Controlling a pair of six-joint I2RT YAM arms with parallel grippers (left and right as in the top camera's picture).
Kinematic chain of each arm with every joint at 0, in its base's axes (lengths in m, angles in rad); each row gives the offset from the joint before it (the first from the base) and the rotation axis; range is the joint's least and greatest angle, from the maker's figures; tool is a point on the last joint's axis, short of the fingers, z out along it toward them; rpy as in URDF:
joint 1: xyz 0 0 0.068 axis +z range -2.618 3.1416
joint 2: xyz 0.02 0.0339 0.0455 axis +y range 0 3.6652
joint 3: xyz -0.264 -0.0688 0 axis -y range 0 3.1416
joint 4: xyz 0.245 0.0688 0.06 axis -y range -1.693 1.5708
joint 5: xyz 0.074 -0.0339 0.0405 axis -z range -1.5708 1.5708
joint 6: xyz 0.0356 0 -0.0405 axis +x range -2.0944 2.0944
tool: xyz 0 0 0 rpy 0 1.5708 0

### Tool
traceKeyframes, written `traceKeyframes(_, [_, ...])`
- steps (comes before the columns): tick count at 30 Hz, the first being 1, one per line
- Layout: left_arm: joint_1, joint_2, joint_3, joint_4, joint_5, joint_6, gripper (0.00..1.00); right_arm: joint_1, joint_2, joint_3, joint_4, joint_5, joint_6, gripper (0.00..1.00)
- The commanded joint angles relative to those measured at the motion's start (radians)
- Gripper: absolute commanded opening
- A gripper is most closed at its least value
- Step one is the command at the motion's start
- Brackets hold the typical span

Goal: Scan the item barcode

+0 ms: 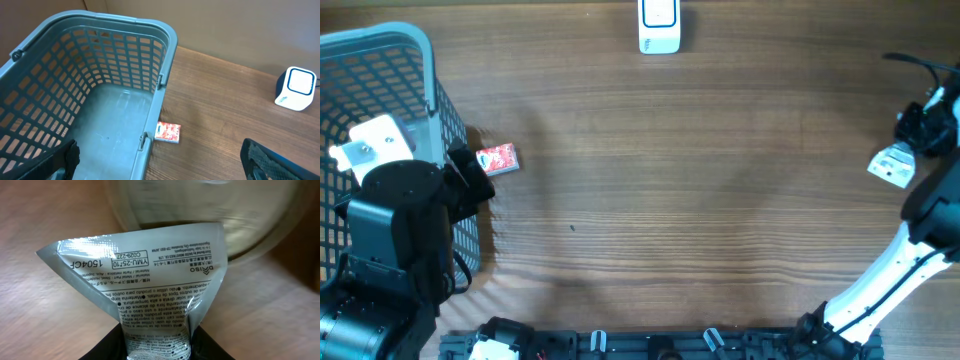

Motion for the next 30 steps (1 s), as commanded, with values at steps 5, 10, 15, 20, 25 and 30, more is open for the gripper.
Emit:
traceKeyframes(5, [0.005, 0.002, 0.011, 0.003, -0.010, 0.013, 1.00, -0.087, -0.011, -0.004, 0.003, -0.201, 0.052, 0.38])
traceKeyframes(10, [0.005, 0.002, 0.011, 0.000, -0.010, 0.013, 1.00, -0.087, -0.011, -0.004, 0.013, -0.192, 0.010, 0.42])
traceKeyframes(15, [0.005, 0.002, 0.011, -0.005, -0.010, 0.013, 1.00, -0.087, -0.011, -0.004, 0.020, -0.223, 0.009, 1.00])
traceKeyframes(20, [0.005, 0.002, 0.011, -0.006, -0.010, 0.013, 1.00, -0.087, -0.011, -0.004, -0.007, -0.245, 0.011, 1.00])
traceKeyframes(25, [0.005, 0.002, 0.011, -0.008, -0.010, 0.013, 1.00, -0.072, -0.040, -0.002, -0.041, -0.278, -0.013, 1.00])
traceKeyframes(30, [0.005, 0.002, 0.011, -0.007, 0.036, 0.013, 1.00, -0.020, -0.176, -0.002, -0.043, -0.264, 0.018, 1.00])
